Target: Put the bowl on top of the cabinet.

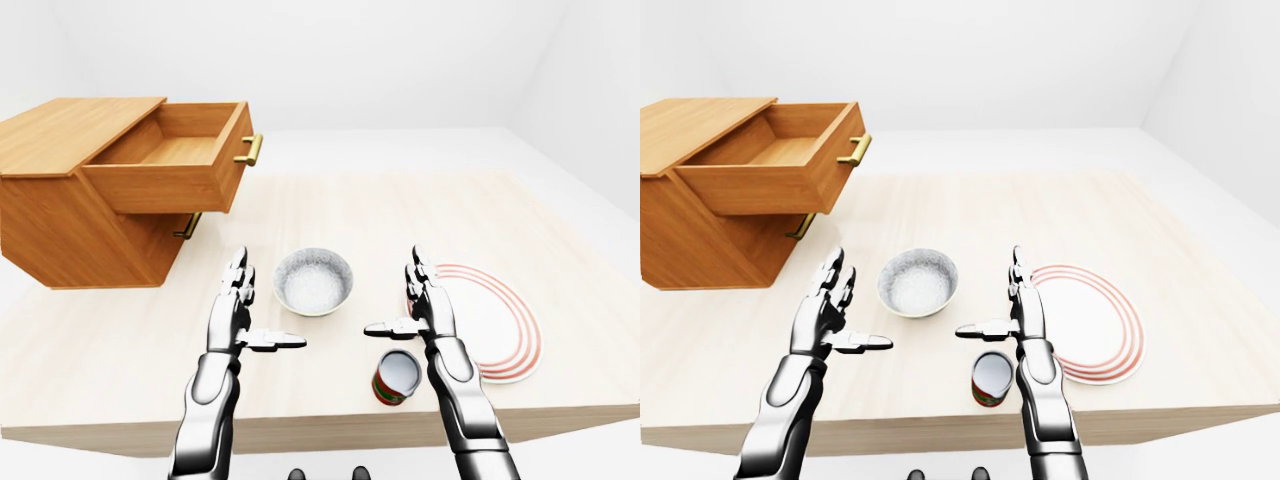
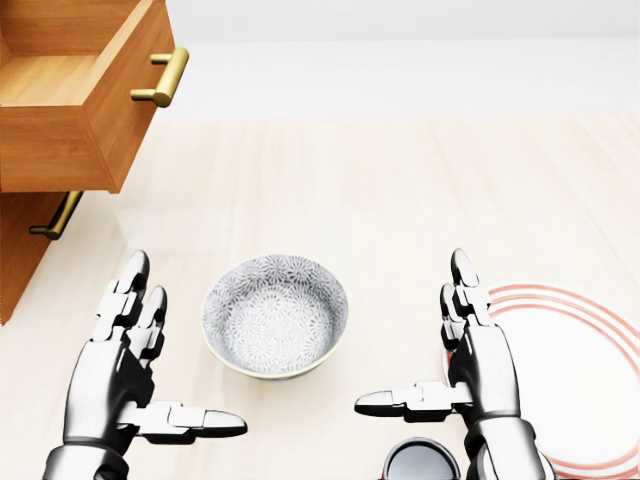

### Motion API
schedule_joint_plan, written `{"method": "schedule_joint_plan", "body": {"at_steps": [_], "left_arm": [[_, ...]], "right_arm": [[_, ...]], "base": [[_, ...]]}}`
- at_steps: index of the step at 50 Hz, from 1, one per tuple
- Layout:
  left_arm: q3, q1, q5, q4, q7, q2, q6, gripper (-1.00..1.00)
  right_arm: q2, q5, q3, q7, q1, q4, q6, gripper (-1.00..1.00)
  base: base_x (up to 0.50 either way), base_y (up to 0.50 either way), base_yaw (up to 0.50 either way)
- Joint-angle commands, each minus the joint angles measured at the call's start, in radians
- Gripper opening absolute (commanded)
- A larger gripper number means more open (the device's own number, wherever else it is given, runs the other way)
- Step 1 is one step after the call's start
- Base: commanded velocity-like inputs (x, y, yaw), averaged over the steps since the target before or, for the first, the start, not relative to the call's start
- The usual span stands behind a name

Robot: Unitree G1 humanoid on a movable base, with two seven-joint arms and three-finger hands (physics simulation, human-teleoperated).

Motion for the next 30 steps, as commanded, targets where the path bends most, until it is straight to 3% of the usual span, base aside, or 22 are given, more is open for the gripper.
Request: {"method": "schedule_joint_plan", "body": {"at_steps": [1,19,30], "left_arm": [[0.003,0.005,-0.009,-0.012,-0.006,-0.001,0.000,1.00],[0.007,0.003,-0.014,-0.014,-0.001,-0.001,0.000,1.00],[0.008,0.010,0.016,-0.030,-0.001,0.007,0.000,1.00]], "right_arm": [[0.000,0.002,0.000,0.004,0.001,-0.004,0.001,1.00],[0.002,0.001,0.003,0.004,0.006,-0.015,0.000,1.00],[0.003,-0.003,0.004,-0.001,0.001,-0.001,-0.007,1.00]], "base": [[0.50,0.00,0.00],[0.50,0.00,0.00],[0.00,0.00,0.00]]}}
